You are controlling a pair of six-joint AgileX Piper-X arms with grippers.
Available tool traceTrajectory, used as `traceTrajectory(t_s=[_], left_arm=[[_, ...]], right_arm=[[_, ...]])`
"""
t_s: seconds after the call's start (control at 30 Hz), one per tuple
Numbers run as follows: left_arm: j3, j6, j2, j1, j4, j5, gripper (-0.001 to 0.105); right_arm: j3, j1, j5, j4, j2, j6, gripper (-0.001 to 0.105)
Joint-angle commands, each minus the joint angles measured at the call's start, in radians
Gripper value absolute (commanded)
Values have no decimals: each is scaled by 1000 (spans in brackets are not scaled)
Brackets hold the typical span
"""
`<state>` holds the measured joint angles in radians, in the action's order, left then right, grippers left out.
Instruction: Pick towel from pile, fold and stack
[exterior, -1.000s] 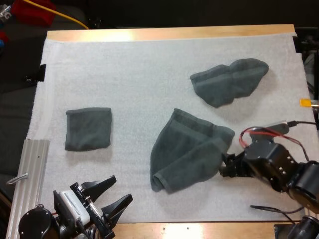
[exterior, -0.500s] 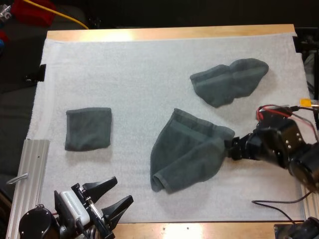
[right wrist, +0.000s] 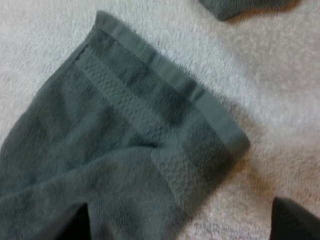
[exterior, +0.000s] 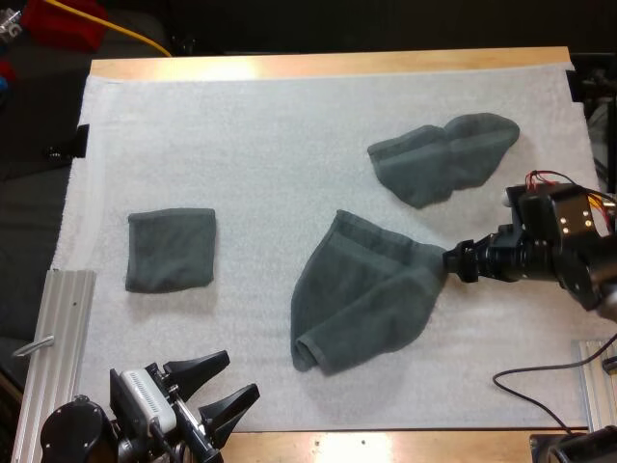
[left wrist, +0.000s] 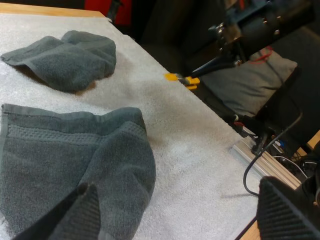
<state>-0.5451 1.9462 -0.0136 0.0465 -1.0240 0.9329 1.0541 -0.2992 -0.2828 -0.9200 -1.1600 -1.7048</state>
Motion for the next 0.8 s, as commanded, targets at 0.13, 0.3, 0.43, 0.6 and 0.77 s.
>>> traceTrajectory(t_s=[0.13, 0.3, 0.43, 0.6, 0.77], left_arm=[[-1, 9, -138, -2, -4, 24, 64], [-1, 9, -138, -2, -13, 27, 64], [-1, 9, -138, -2, -13, 27, 64], [-1, 9, -138, -2, -13, 27, 64], [-1, 9, -138, -2, -13, 27, 64]], right_arm=[[1, 20, -62, 59, -101, -38, 70], [1, 20, -105, 93, -203, -75, 70], [1, 20, -114, 107, -285, -120, 70], [1, 20, -126, 132, -360, -136, 70], [1, 20, -143, 180, -409, -141, 70]])
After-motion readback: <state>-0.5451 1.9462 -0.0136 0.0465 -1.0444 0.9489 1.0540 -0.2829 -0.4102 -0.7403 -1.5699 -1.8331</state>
